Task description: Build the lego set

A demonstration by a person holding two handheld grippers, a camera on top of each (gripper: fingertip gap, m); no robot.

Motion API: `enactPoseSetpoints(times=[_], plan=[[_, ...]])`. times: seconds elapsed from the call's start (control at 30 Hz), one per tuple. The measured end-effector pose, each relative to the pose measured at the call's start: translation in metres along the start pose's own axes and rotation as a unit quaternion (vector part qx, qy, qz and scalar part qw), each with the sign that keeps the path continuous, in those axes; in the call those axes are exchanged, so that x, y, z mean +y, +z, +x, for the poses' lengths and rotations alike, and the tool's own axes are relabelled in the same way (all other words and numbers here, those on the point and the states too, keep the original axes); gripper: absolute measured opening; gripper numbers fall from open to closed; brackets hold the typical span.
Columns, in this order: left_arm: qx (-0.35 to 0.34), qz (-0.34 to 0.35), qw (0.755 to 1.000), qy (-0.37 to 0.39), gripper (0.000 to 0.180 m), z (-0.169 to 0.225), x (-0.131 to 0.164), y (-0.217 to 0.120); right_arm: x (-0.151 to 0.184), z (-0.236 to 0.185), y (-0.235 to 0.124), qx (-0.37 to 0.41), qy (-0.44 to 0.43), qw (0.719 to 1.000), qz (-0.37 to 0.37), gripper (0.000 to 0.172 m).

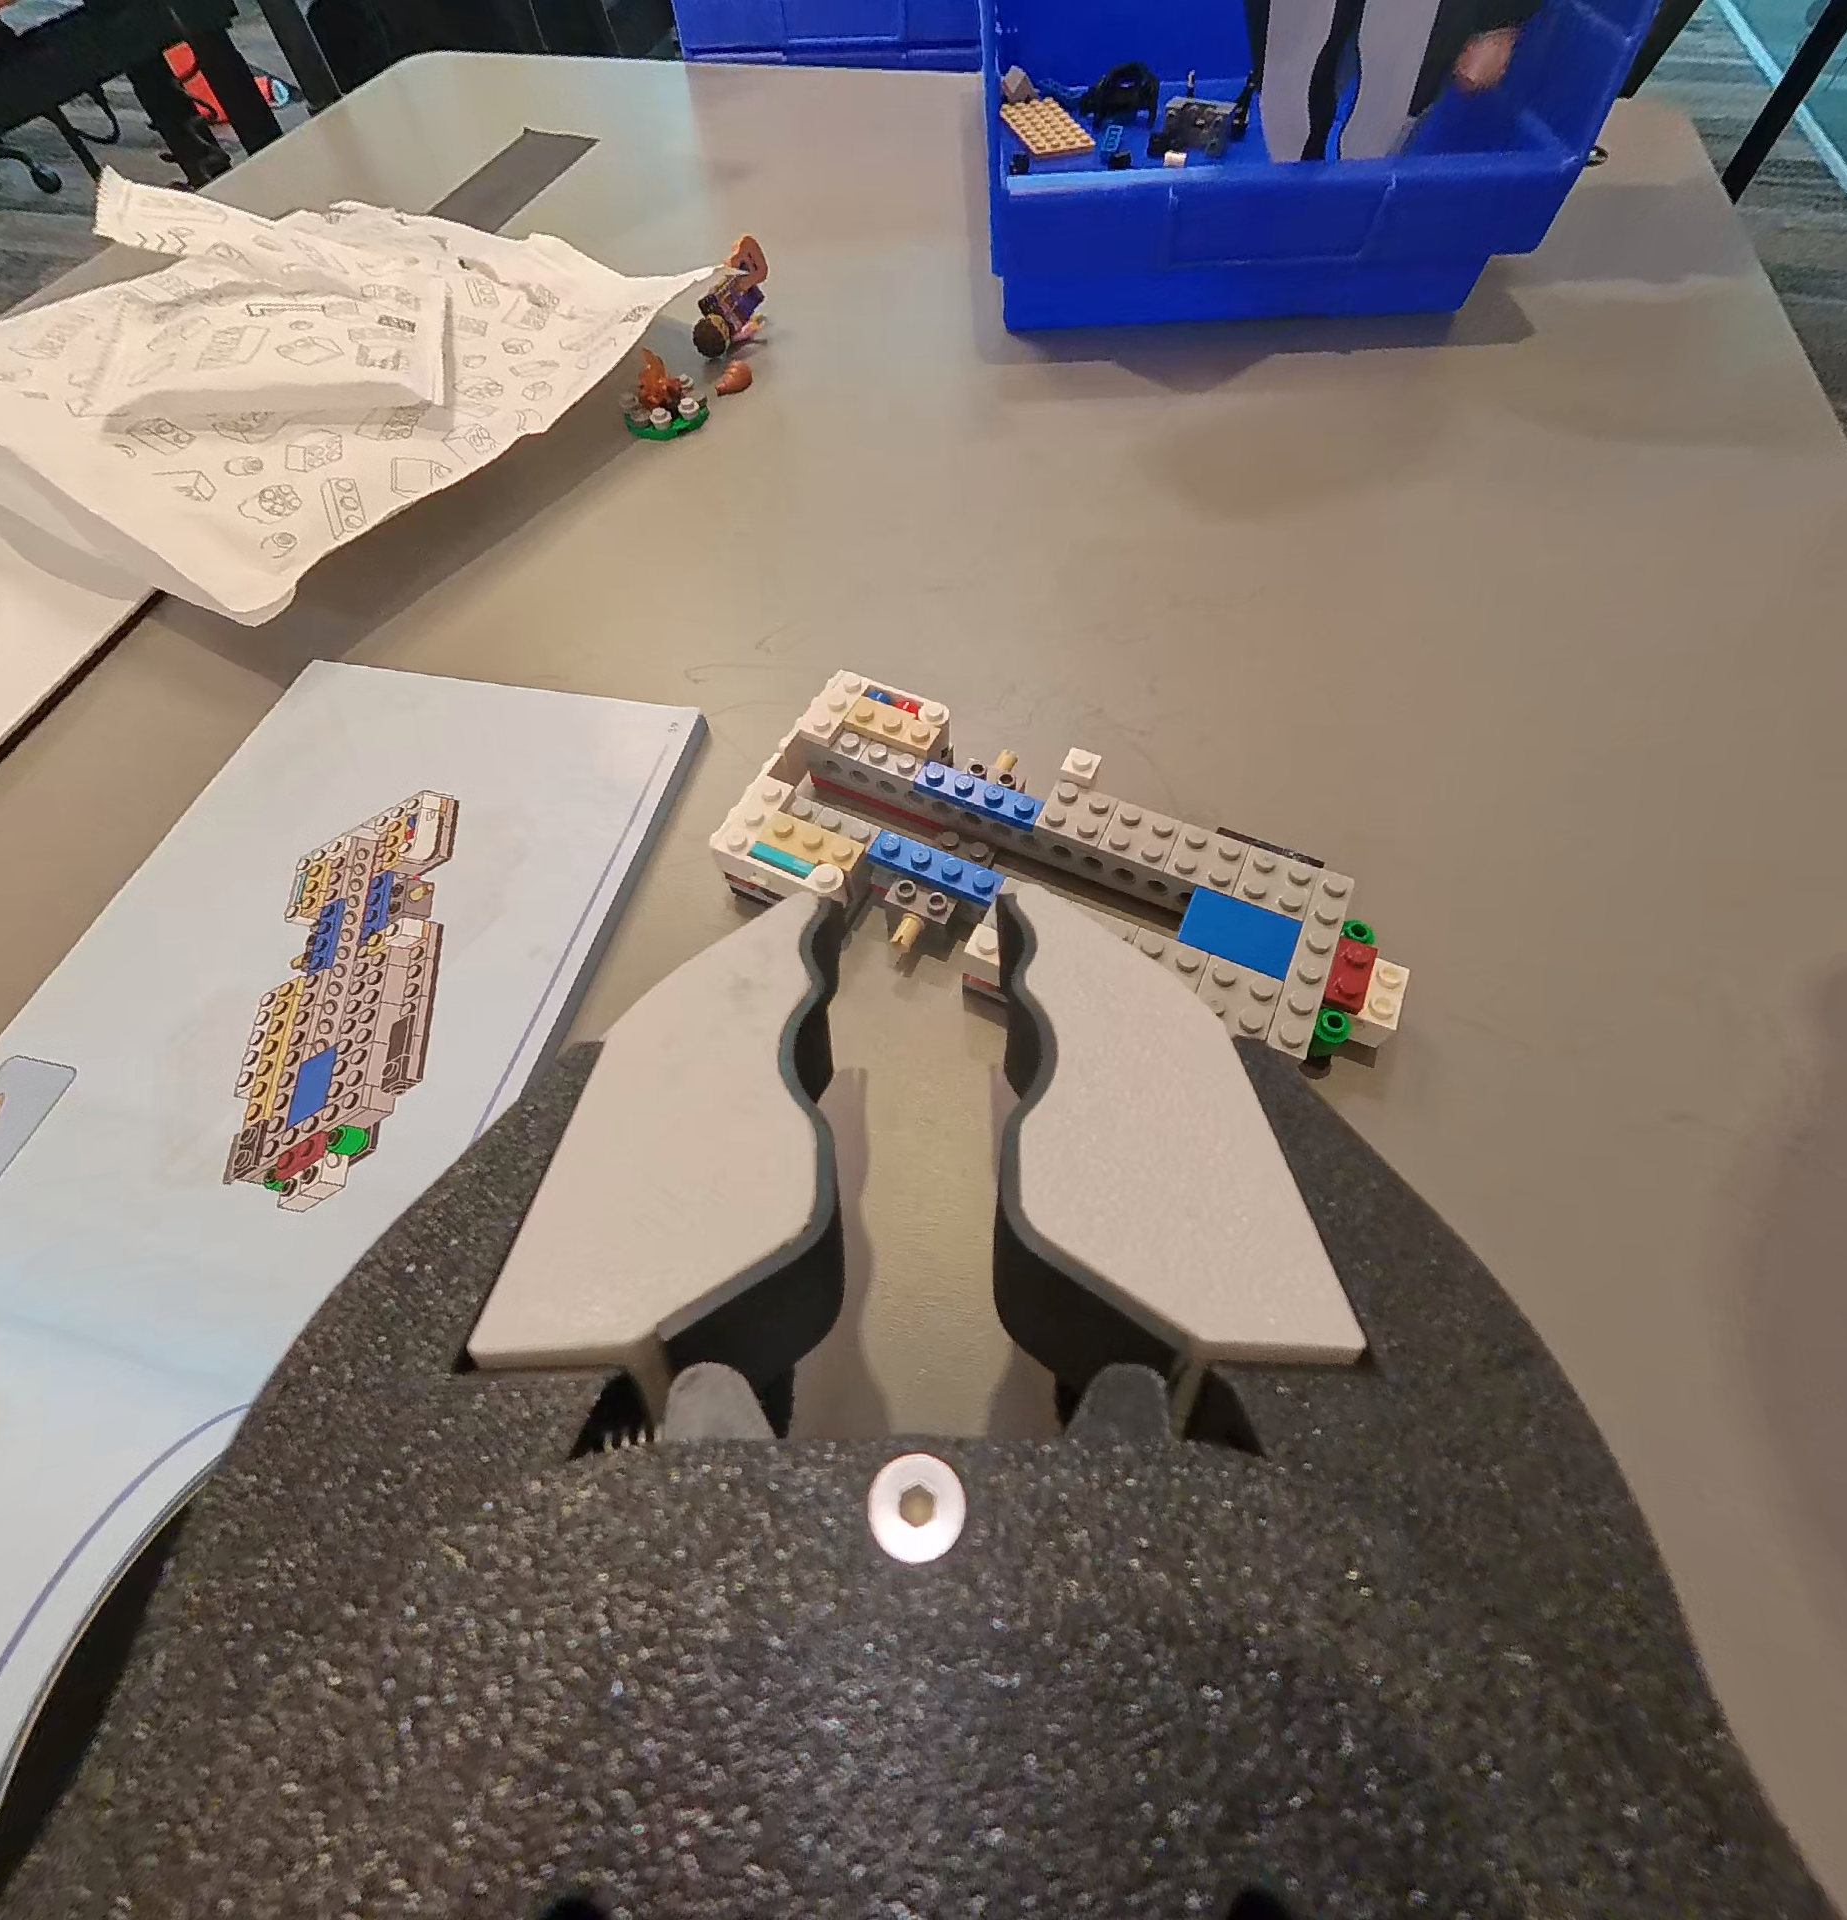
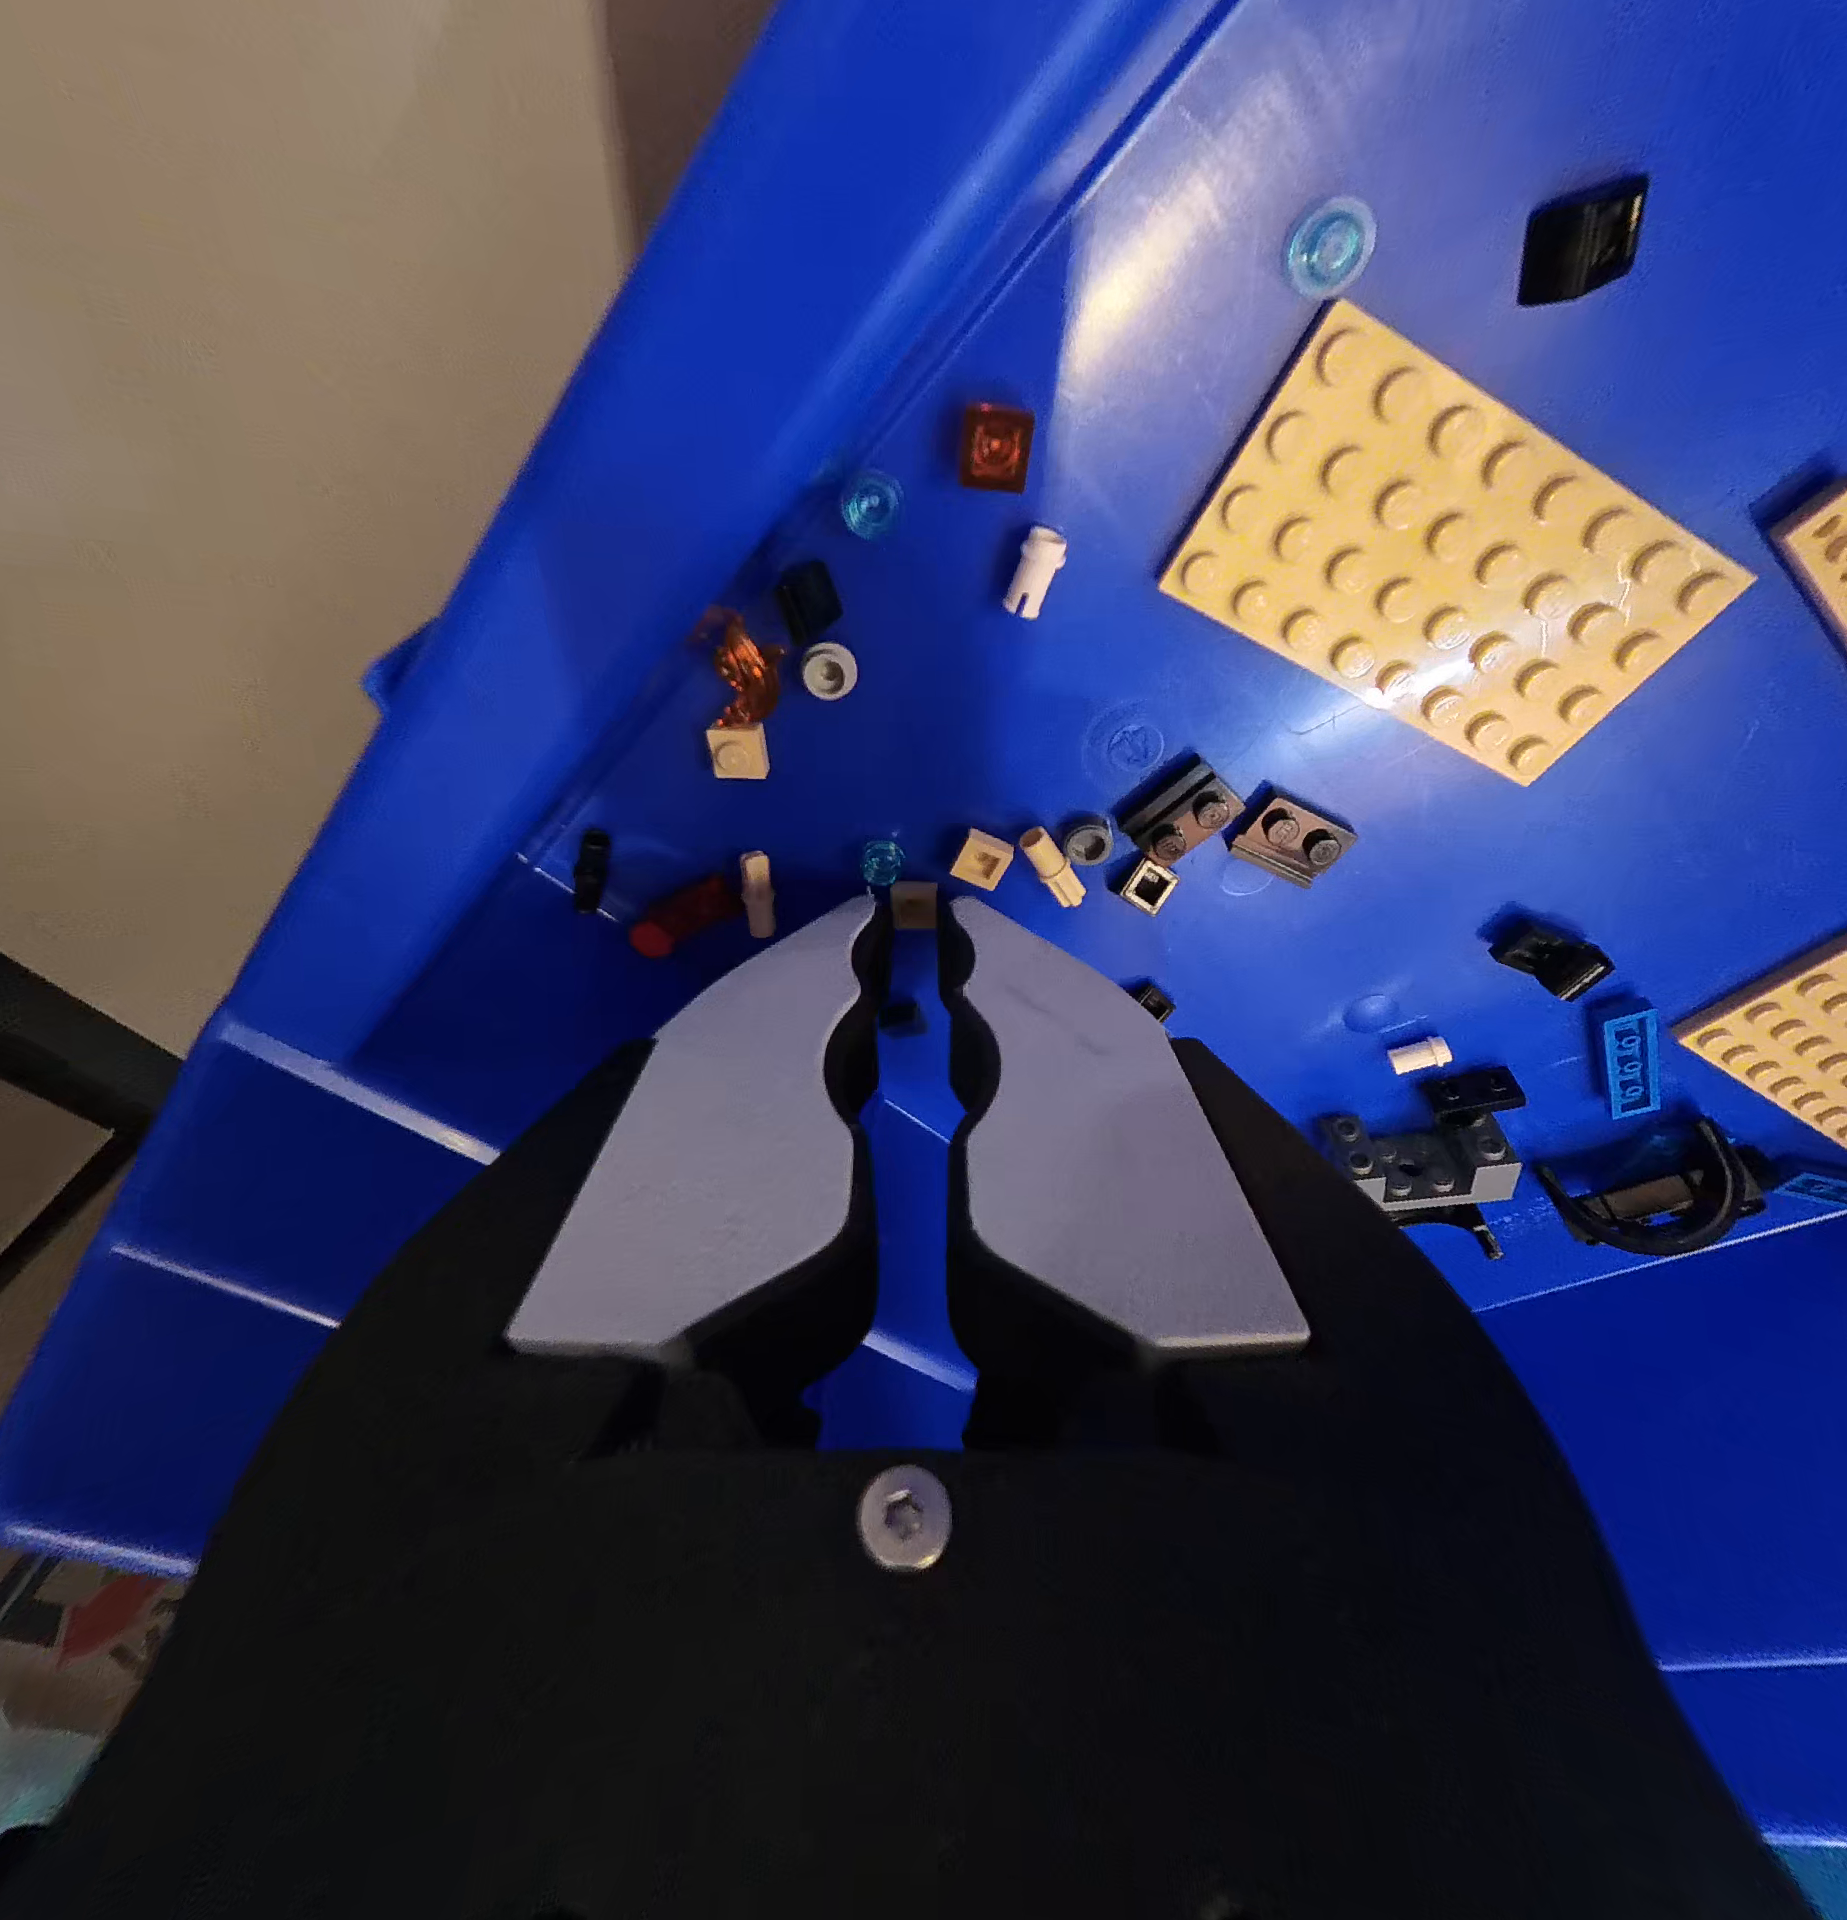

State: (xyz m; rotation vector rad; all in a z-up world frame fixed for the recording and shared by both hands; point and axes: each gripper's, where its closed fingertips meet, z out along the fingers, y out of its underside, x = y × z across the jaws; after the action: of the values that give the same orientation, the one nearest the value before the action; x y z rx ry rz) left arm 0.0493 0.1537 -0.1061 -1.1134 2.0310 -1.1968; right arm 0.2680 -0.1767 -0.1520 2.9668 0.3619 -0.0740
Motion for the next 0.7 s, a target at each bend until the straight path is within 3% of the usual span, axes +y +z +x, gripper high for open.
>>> enactPoseSetpoints(times=[0.17,0.33,0.53,0.7], plan=[[-0.001,0.001,1.0,0.0,0.029,0.0,0.0,0.0,0.0,-0.002,-0.003,-0.008,0.002,1.0,0.008,0.008],[-0.001,0.002,1.0,-0.003,0.029,-0.001,0.0,0.0,-0.016,-0.002,-0.037,0.011,-0.001,0.998,0.055,0.008],[-0.002,0.001,1.0,-0.002,0.029,-0.001,0.0,0.0,-0.097,-0.056,-0.08,0.002,-0.08,0.98,0.18,0.008],[-0.002,-0.002,1.0,0.003,0.029,0.001,0.001,0.0,-0.161,-0.116,-0.056,-0.026,-0.133,0.965,0.224,0.008]])
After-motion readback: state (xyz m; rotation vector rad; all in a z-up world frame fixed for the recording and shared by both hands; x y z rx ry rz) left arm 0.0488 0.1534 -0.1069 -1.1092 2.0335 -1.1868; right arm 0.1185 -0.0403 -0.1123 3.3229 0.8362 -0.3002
